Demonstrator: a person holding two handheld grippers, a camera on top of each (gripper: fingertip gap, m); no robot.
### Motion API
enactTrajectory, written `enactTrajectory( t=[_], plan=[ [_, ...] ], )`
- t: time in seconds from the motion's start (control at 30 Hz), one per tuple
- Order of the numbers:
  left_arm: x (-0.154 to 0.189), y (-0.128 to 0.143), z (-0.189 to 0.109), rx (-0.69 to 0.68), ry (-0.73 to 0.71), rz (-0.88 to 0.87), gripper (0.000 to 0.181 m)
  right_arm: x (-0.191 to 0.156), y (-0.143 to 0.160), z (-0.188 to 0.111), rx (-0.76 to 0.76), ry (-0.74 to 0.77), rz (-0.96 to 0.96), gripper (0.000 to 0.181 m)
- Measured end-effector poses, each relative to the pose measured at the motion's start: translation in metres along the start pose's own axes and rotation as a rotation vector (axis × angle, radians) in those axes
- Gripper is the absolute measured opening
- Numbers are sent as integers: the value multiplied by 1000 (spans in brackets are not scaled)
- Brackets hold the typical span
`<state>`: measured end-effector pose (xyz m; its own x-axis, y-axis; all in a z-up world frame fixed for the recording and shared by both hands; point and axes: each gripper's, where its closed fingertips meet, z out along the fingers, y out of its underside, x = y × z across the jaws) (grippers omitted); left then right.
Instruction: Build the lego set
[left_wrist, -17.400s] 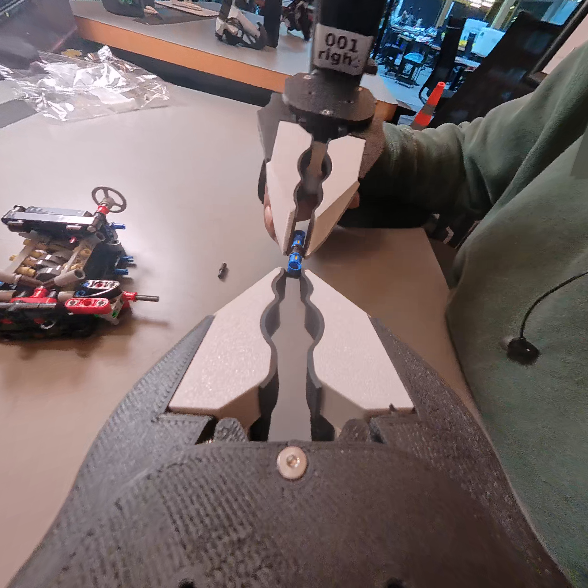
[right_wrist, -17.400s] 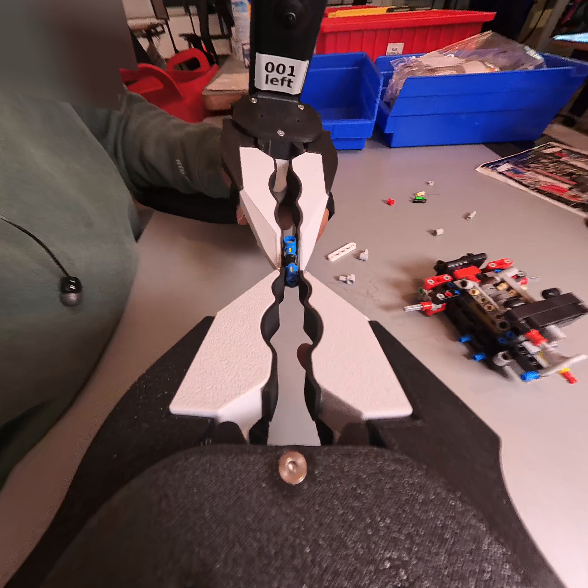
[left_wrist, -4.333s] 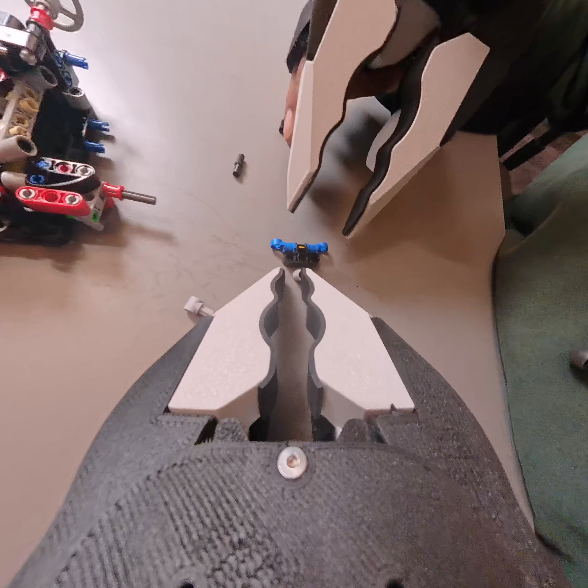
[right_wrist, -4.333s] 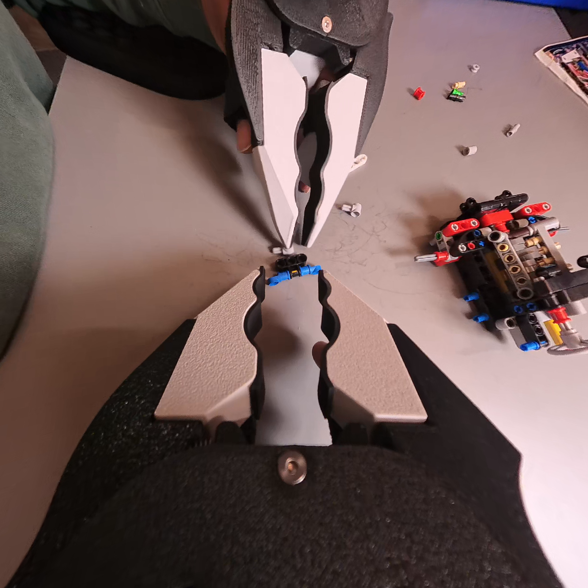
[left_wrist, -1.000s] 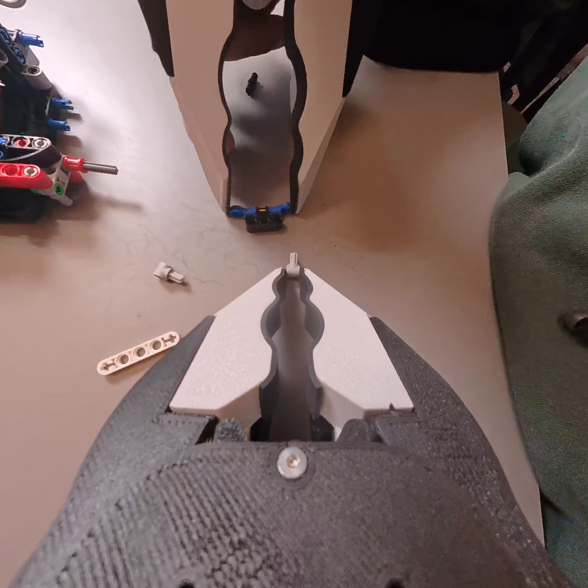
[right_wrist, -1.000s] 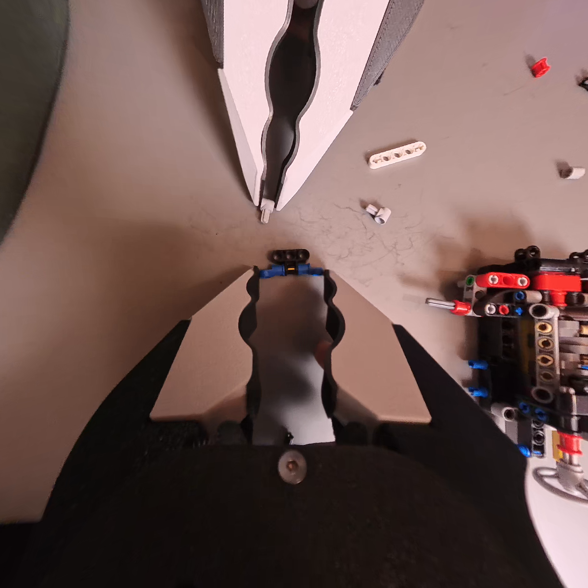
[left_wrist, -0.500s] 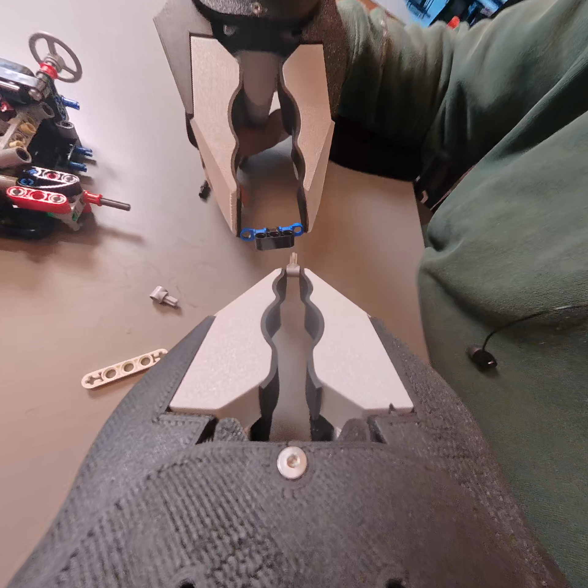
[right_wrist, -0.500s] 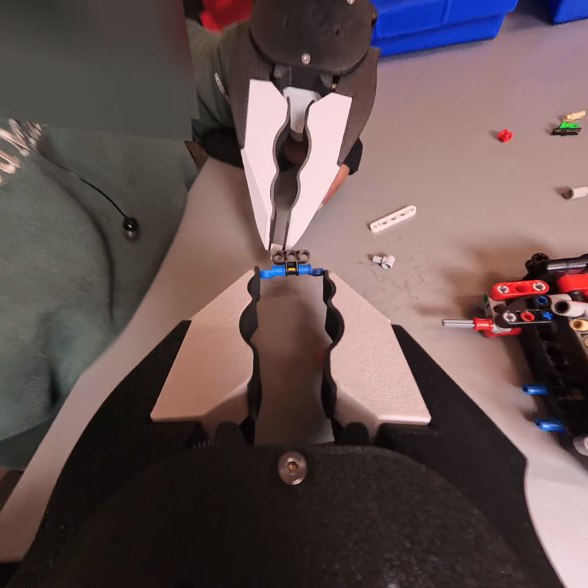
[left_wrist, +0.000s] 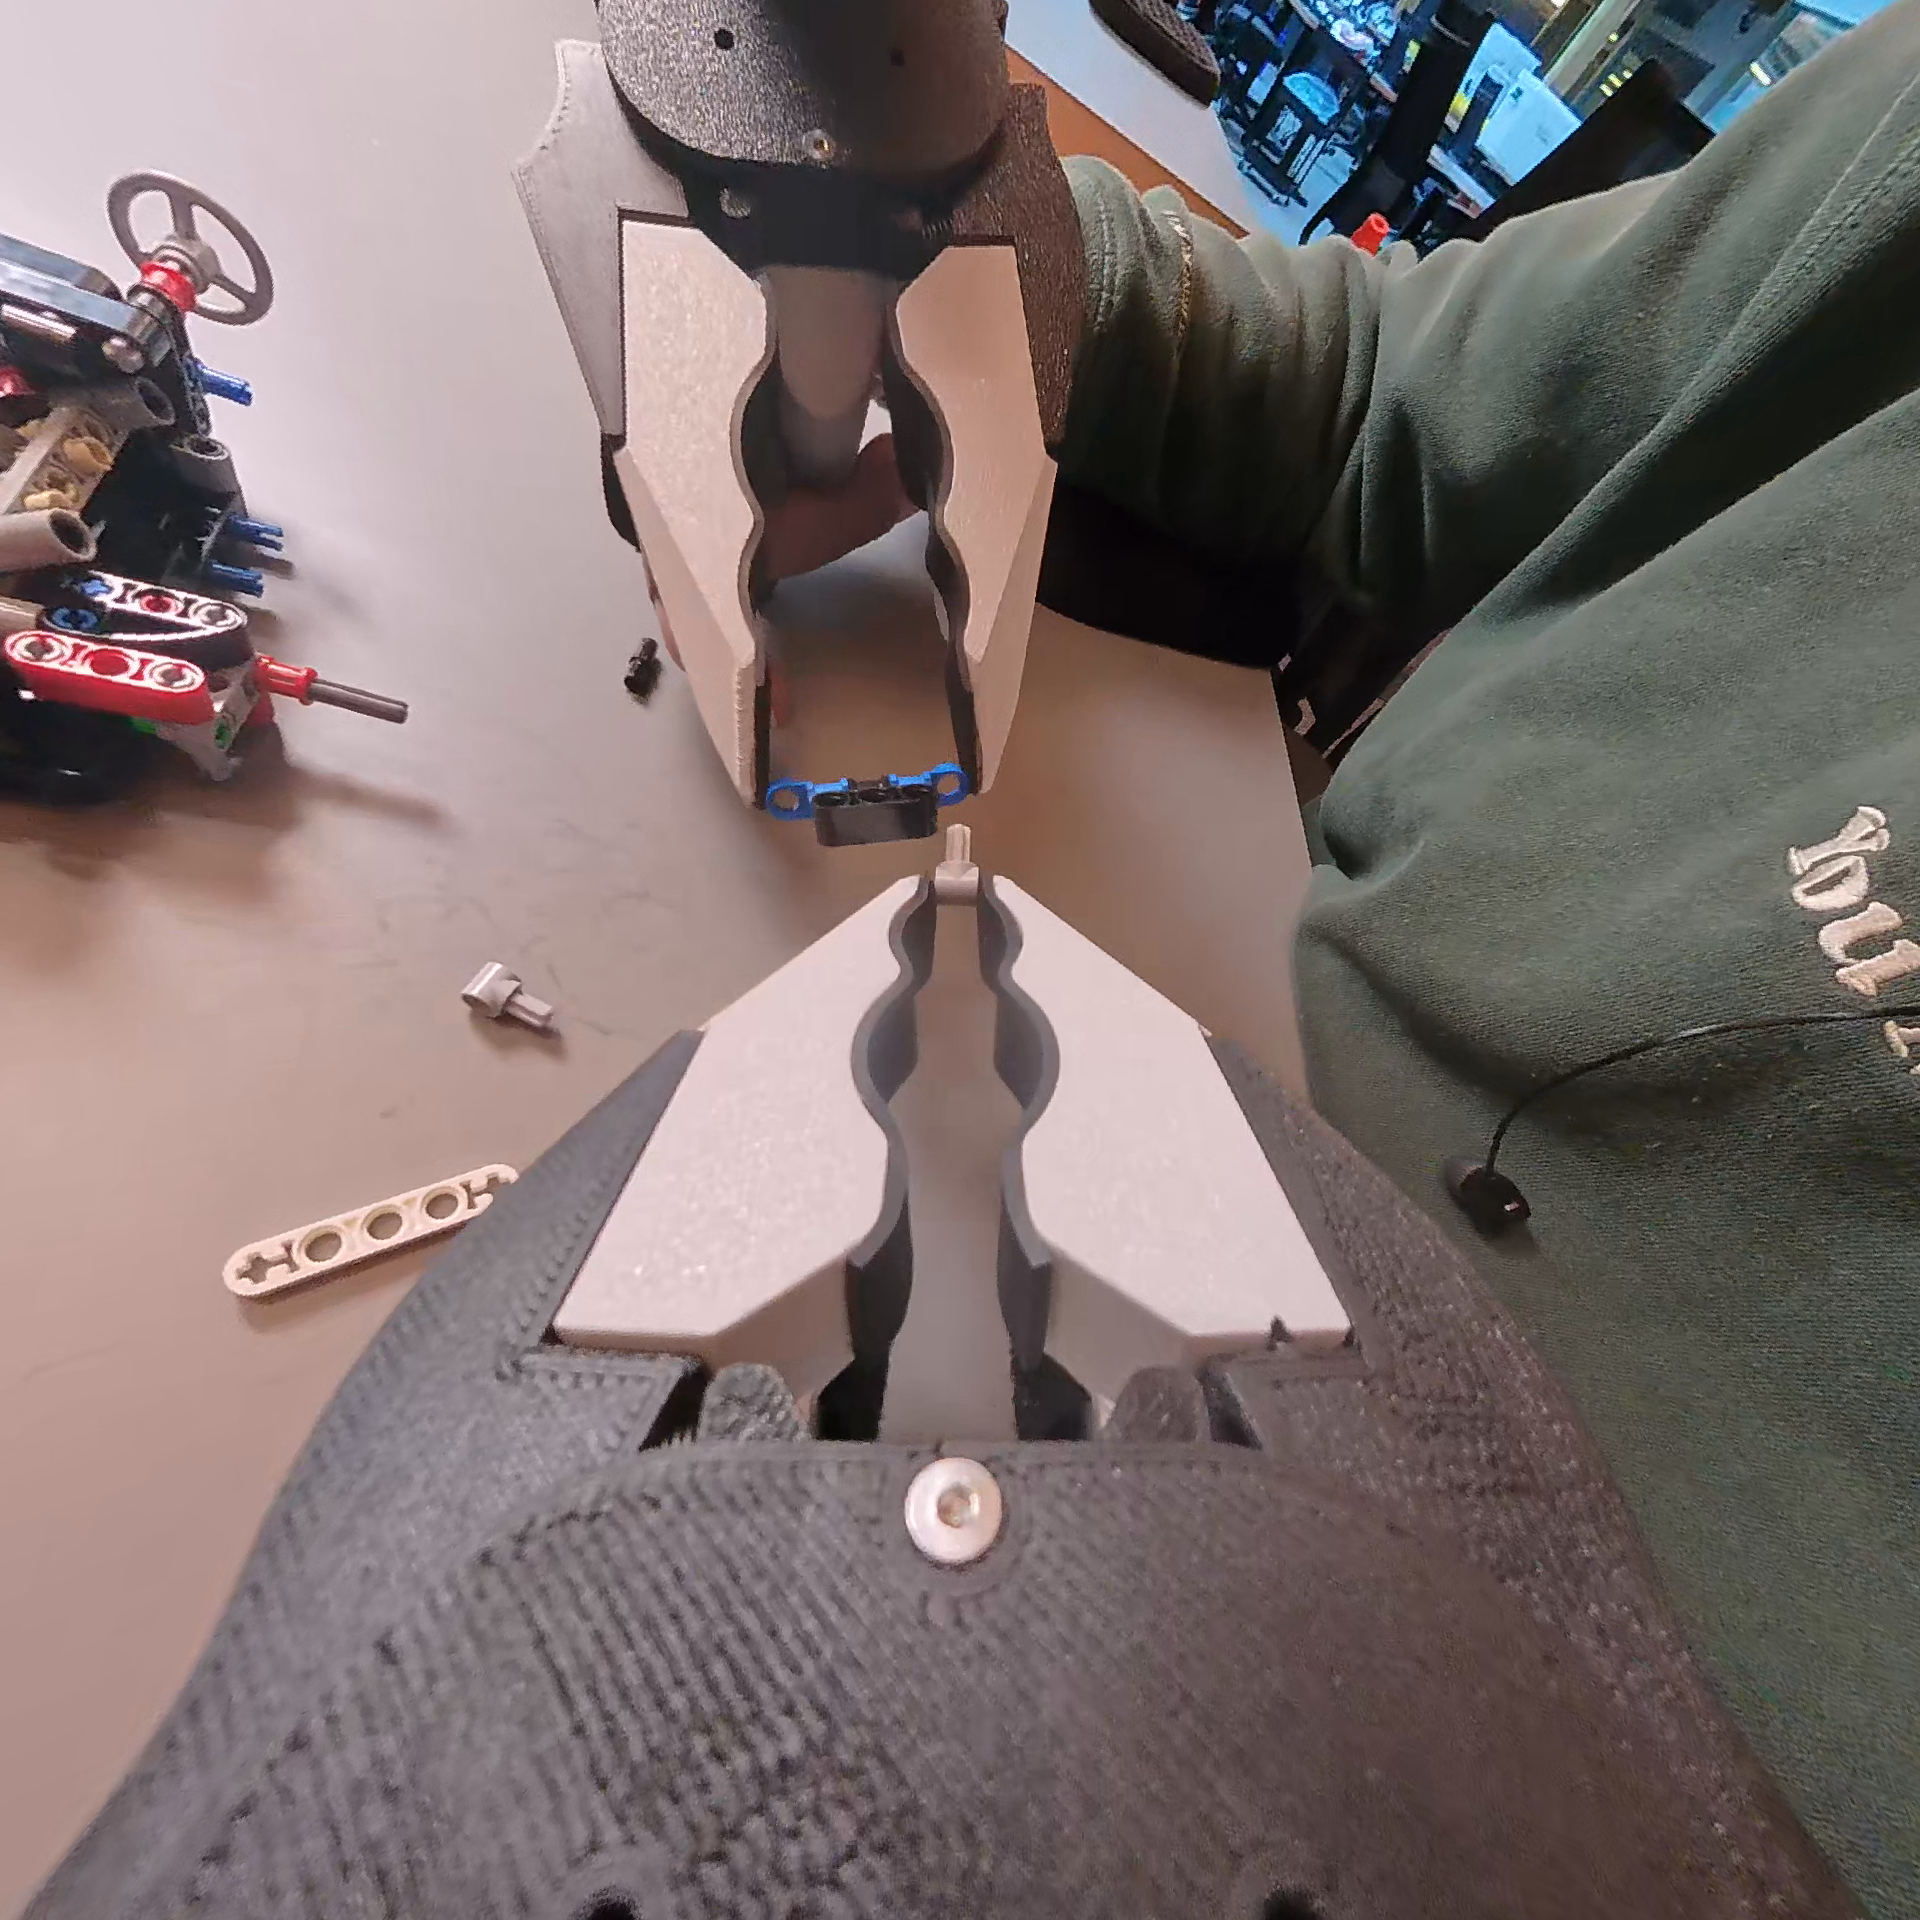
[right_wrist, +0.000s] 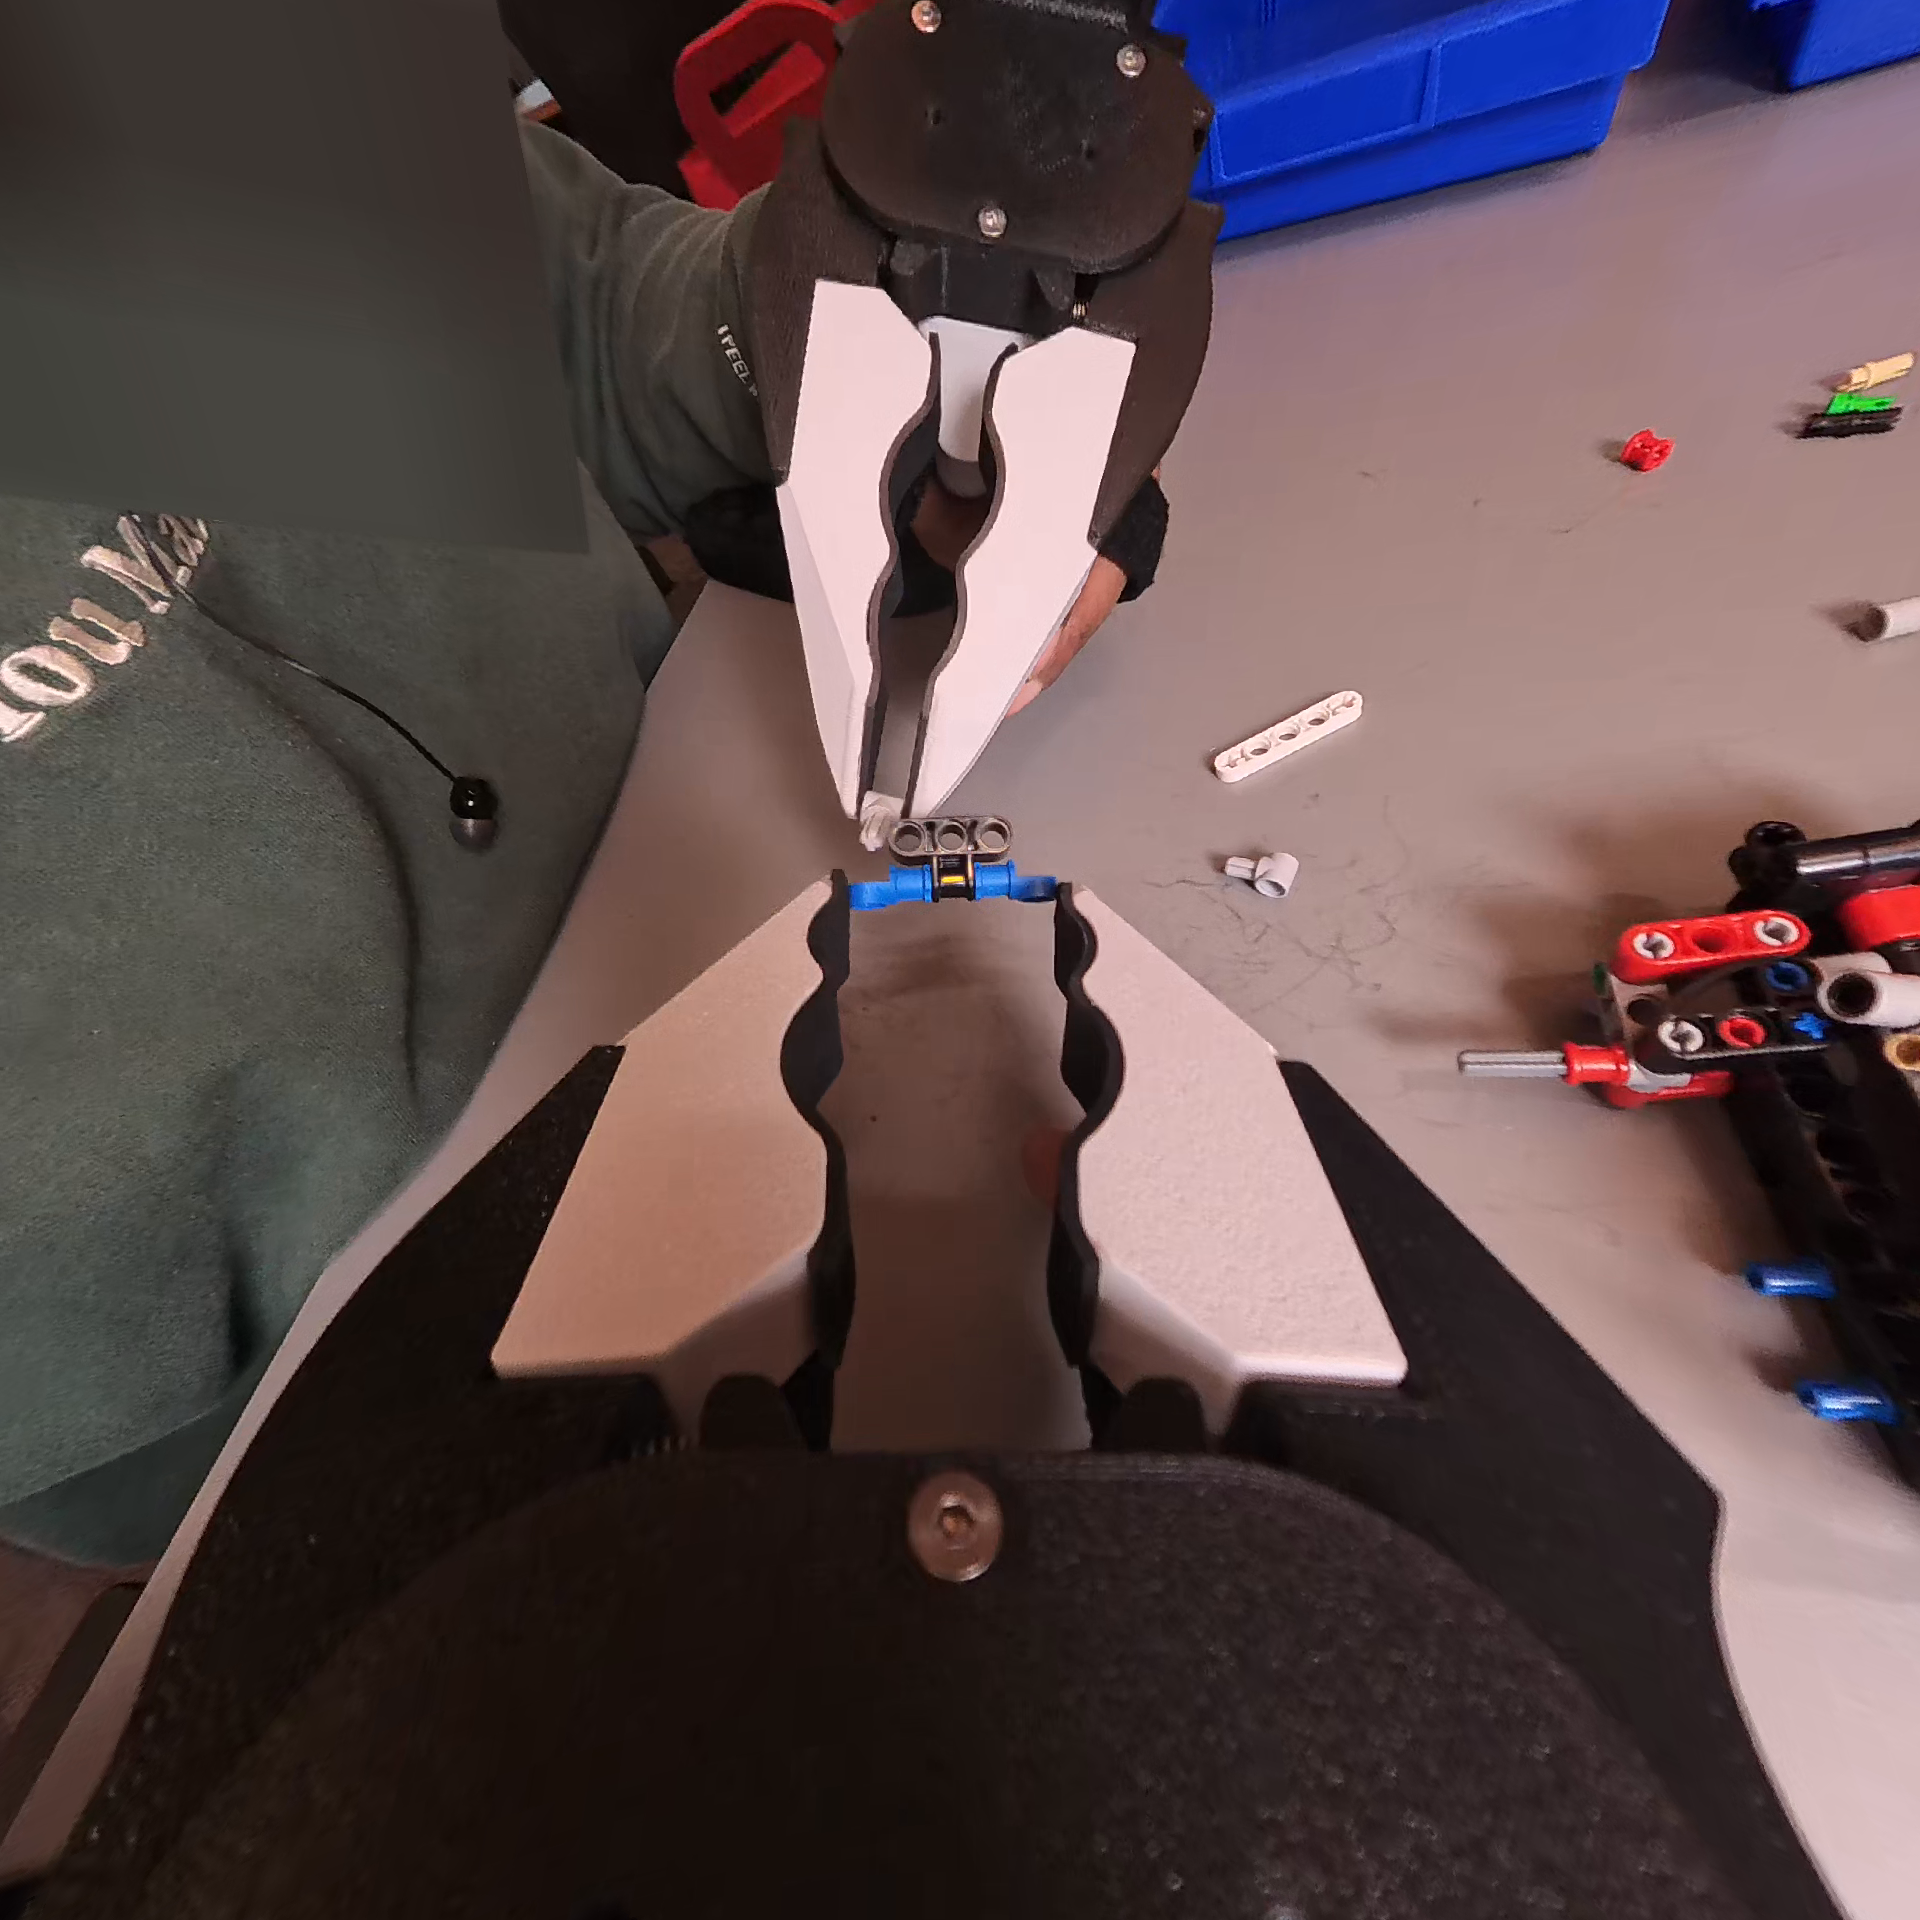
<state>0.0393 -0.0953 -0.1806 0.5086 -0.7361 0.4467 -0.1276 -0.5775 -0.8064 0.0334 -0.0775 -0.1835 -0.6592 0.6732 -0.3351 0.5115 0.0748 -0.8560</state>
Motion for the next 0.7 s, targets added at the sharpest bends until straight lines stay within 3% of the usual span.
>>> enactTrajectory(
  t=[0.7],
  plan=[
    [-28,36,23,-239,-247,166,6,24,42,16,-418,331,-195,38]
  ],
)
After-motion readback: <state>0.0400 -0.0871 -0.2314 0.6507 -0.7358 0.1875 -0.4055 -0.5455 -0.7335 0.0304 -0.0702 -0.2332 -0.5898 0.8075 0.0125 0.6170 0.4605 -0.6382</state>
